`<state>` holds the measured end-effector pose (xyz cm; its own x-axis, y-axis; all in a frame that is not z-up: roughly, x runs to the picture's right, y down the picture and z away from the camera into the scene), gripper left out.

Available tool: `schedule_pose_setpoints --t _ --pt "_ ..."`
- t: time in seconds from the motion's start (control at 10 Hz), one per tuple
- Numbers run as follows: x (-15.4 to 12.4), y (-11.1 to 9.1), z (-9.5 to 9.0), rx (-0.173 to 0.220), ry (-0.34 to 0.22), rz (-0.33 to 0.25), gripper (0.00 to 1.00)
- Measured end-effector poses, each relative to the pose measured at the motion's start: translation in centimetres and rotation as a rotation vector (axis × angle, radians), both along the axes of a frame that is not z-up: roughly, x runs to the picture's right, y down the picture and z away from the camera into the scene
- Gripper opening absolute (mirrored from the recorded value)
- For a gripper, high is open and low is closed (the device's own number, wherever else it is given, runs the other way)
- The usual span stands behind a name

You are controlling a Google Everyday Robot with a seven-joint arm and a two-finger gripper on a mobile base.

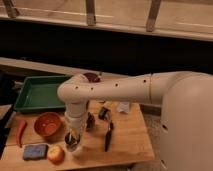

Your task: Stack cups into tray

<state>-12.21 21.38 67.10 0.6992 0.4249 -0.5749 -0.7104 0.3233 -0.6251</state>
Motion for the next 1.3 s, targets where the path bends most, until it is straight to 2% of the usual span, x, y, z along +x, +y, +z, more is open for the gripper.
schedule_pose_setpoints --t 0.2,0.7,1.0,1.3 --pt "-0.28 0.19 0.12 -0.004 -0.003 0.0 0.46" --pt "-0.68 0.52 0.45 -0.014 -0.004 0.001 0.47" --pt "-0.54 0.61 0.5 -0.015 -0.003 0.003 0.66" --pt "-0.62 0.69 0.41 -0.013 -0.006 0.006 0.67"
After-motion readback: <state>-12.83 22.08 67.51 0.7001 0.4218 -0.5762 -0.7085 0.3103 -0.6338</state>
